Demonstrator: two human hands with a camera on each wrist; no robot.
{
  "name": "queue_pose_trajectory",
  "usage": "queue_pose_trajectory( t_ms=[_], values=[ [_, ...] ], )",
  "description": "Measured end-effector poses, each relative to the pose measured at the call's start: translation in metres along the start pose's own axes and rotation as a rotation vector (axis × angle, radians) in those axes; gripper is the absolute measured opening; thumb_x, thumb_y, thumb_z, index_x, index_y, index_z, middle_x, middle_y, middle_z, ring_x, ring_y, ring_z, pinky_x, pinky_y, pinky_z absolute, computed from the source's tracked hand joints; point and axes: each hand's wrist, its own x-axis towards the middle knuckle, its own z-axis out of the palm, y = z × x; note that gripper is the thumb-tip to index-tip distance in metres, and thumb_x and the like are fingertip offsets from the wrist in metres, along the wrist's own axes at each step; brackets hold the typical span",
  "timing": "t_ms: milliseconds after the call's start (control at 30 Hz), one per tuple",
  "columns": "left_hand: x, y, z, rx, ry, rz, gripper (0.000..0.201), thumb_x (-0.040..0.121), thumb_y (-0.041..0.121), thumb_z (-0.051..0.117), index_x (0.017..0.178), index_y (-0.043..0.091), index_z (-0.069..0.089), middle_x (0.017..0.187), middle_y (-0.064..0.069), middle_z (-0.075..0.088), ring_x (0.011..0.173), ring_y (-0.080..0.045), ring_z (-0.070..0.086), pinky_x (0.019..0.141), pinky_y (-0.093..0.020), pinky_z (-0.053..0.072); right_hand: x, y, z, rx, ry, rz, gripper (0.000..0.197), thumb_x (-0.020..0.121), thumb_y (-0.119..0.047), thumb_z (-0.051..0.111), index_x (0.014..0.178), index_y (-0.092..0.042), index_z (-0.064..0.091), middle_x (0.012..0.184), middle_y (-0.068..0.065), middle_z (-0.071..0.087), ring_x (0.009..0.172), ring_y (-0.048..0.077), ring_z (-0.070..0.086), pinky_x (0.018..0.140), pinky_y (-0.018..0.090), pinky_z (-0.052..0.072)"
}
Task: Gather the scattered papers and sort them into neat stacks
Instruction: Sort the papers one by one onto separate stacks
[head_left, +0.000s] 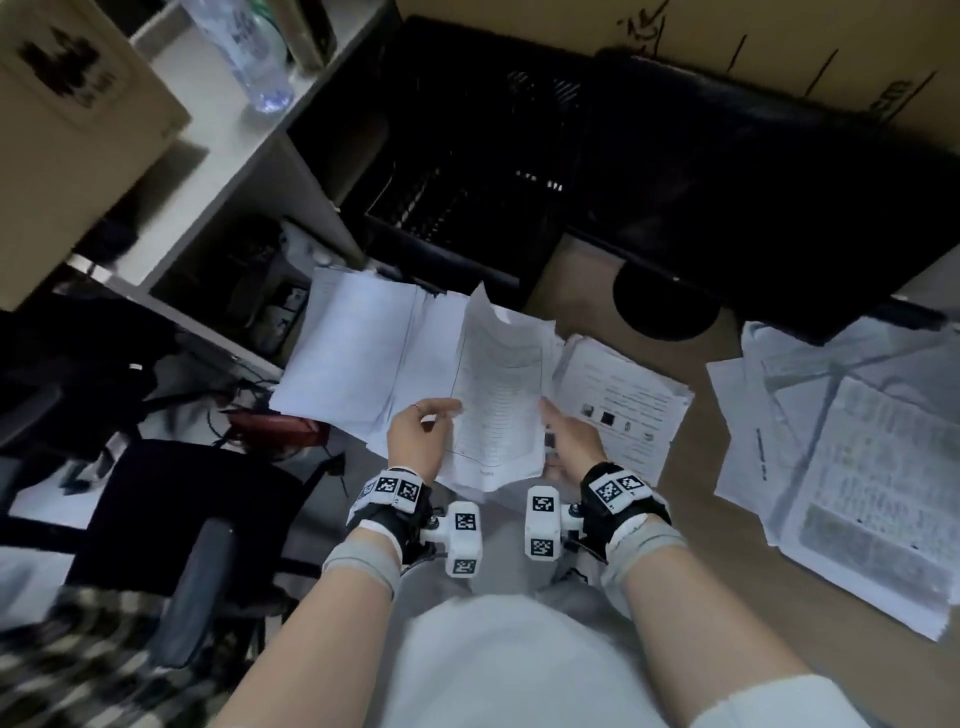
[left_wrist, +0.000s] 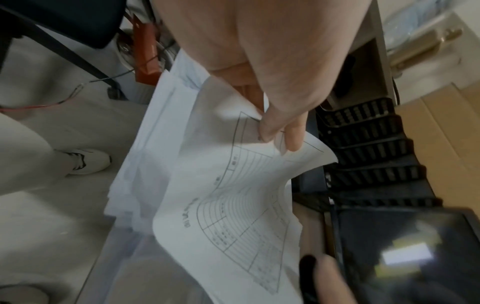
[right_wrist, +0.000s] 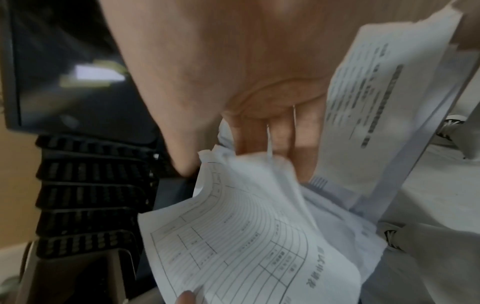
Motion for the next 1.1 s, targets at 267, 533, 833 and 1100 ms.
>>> queue_pose_trajectory(
  t_ms=[267,533,833,1100],
  values=[
    [0.068,-0.061,-0.11,-0.065,0.161,-0.15,0.037,0.091,-0.002,0.054,0.103,0.026,0.074,0.101,0.018,0.07,0.086,-0.005,0.062,0.082,-0.022,0.049,0.047,-0.014,0.126,-0.443,0.125,-0.102,0.019,0.08,-0.013,0.063,0.064,-0.003,0.06,0.068,0.012,0.065,0.068,0.031,0.062,0.065,0.032,0.051],
    [0.152,-0.09,-0.207,-0.027,0.115,-0.241,0.04,0.094,-0.003,0.053,0.13,0.013,0.063,0.119,0.004,0.055,0.099,-0.007,0.062,0.08,-0.004,0.042,0.097,-0.041,0.251,-0.446,0.139,-0.063,0.026,0.086,-0.014,0.06,0.061,-0.017,0.054,0.065,-0.003,0.058,0.064,0.019,0.054,0.063,0.022,0.042],
    [0.182,-0.127,-0.233,-0.074,-0.052,-0.339,0.036,0.095,0.007,0.06,0.126,0.023,0.066,0.134,-0.004,0.058,0.114,-0.008,0.056,0.093,-0.018,0.043,0.121,-0.047,0.315,-0.407,0.163,-0.024,0.014,0.085,-0.015,0.059,0.072,-0.013,0.056,0.076,0.005,0.063,0.076,0.027,0.062,0.074,0.037,0.055],
    [0.193,-0.086,-0.196,-0.158,-0.082,-0.29,0.032,0.094,0.007,0.058,0.114,0.03,0.068,0.086,0.011,0.062,0.064,-0.011,0.05,0.061,-0.017,0.047,0.093,-0.061,0.276,-0.333,0.031,0.006,0.03,0.091,-0.033,0.064,0.096,-0.004,0.069,0.089,0.008,0.064,0.077,0.021,0.058,0.076,0.034,0.048]
  ],
)
